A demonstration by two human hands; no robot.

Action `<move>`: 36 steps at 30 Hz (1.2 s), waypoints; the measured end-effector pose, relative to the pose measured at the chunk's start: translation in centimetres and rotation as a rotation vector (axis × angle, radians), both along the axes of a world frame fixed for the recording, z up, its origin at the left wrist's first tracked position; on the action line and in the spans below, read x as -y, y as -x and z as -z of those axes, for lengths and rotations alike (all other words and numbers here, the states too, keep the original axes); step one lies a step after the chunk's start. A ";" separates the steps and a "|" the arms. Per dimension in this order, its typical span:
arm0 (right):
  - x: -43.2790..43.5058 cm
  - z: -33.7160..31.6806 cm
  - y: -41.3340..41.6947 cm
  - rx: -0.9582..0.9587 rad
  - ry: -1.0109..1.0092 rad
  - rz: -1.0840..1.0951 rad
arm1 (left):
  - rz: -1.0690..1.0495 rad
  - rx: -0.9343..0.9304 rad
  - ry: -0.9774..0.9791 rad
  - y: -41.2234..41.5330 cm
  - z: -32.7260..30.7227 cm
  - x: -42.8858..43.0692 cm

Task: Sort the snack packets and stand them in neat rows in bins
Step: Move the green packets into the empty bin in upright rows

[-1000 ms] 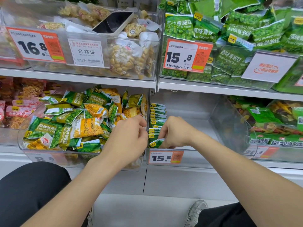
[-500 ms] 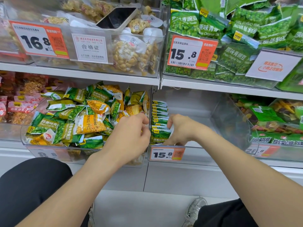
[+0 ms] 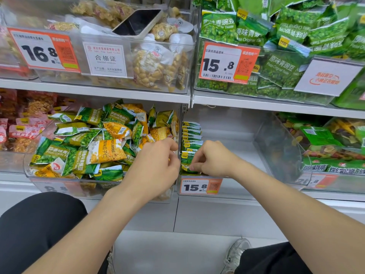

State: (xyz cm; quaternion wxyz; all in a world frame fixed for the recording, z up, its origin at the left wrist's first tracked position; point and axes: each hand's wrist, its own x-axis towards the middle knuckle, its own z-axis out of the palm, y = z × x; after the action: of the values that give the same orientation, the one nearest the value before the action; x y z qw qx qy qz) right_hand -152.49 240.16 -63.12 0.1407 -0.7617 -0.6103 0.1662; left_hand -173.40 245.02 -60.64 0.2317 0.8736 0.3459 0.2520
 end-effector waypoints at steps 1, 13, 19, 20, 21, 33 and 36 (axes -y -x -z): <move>0.1 -0.3 -0.1 -0.013 -0.020 0.022 | 0.001 0.000 -0.003 0.0 0.0 0.0; 0.8 -2.9 -0.1 -0.380 0.478 0.195 | 0.001 -0.009 0.008 0.1 -0.1 -0.1; 0.4 -2.2 0.0 -0.508 0.373 0.282 | 0.007 -0.014 0.006 0.2 -0.2 -0.1; 0.5 -2.0 0.0 -0.430 0.342 0.264 | 0.008 -0.016 0.007 0.2 -0.1 -0.2; 0.6 -1.9 0.0 -0.325 0.312 0.231 | 0.008 -0.018 0.003 0.2 -0.1 -0.2; 1.0 -1.3 0.7 -0.157 0.241 0.139 | 0.017 -0.021 -0.008 0.3 -0.2 0.0; 1.2 -1.4 0.7 -0.220 0.234 0.143 | 0.013 -0.017 -0.004 0.2 -0.2 0.0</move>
State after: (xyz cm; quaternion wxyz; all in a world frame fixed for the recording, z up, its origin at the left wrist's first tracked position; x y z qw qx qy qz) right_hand -153.18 238.98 -61.71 0.1285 -0.7915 -0.5118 0.3083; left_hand -173.63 244.99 -60.48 0.2286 0.8784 0.3417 0.2438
